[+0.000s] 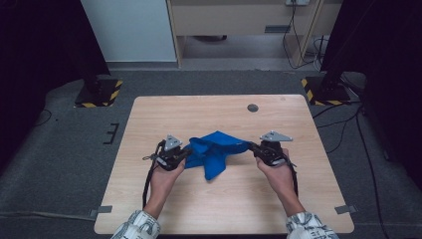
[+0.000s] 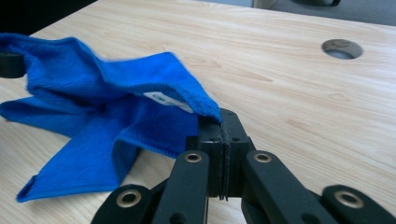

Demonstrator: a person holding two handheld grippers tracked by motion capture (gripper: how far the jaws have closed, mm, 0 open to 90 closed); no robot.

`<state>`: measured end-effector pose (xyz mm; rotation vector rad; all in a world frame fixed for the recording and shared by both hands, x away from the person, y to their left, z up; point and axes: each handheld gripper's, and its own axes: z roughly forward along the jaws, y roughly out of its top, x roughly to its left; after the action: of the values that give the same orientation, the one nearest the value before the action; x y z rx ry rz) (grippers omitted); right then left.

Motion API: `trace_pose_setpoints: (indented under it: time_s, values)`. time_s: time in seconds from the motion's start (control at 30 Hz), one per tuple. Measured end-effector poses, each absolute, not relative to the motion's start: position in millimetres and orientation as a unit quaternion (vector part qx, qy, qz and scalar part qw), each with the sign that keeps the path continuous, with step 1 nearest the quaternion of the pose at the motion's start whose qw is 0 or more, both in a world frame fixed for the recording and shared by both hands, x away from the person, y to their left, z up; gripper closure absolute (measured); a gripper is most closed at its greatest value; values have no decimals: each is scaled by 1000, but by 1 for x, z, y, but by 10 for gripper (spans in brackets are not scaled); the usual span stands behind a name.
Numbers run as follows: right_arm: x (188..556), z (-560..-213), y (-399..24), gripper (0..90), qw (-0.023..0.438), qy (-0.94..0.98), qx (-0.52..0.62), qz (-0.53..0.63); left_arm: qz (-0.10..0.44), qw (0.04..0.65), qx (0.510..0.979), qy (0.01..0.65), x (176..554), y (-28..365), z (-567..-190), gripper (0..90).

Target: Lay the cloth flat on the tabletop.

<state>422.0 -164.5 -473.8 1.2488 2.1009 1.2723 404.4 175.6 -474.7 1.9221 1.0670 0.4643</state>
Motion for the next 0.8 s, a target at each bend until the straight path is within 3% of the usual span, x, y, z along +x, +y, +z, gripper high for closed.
trace_pose_setpoints:
  time_s: [0.8]
  values:
    - [420, -436, -189, 898, 202, 736, 445, 468, 202, 447, 774, 401, 411, 189, -438, 886]
